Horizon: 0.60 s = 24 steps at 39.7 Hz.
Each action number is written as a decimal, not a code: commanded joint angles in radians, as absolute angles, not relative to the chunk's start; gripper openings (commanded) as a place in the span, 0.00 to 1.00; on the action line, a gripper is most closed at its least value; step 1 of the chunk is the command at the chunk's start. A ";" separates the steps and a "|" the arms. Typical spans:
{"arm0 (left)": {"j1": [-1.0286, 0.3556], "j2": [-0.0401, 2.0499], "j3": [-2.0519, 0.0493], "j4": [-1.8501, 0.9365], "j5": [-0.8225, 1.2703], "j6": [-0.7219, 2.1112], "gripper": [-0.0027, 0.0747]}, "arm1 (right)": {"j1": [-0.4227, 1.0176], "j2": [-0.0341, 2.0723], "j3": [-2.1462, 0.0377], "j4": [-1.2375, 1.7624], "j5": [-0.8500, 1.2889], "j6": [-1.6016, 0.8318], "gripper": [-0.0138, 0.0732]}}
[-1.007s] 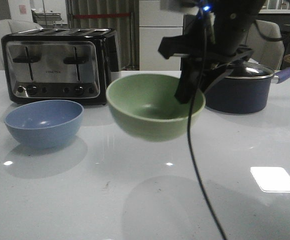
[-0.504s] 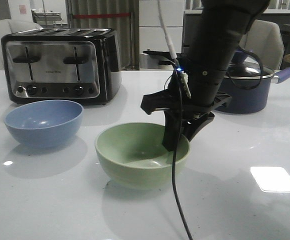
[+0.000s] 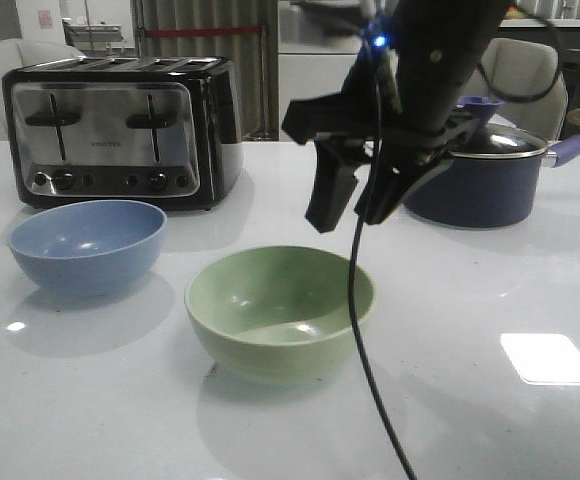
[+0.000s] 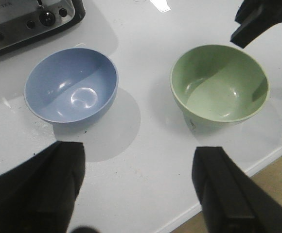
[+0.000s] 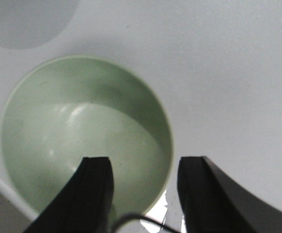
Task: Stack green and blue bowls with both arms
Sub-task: 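Open the right gripper and withdraw it from the green bowl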
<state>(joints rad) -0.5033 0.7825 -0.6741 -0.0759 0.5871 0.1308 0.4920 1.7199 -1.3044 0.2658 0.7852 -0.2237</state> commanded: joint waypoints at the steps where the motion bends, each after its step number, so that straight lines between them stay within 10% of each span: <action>1: -0.513 0.781 -0.705 -0.086 0.512 0.130 0.69 | 0.523 1.552 -1.249 0.239 0.729 -0.246 0.66; 24: -0.468 0.816 -0.738 -0.079 0.551 0.099 0.69 | 0.551 0.875 -0.738 0.234 0.665 -0.259 0.66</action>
<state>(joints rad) -0.4949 0.7961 -0.6810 -0.0759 0.5876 0.1184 0.5513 0.9464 -0.7491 0.2328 0.7230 -0.2517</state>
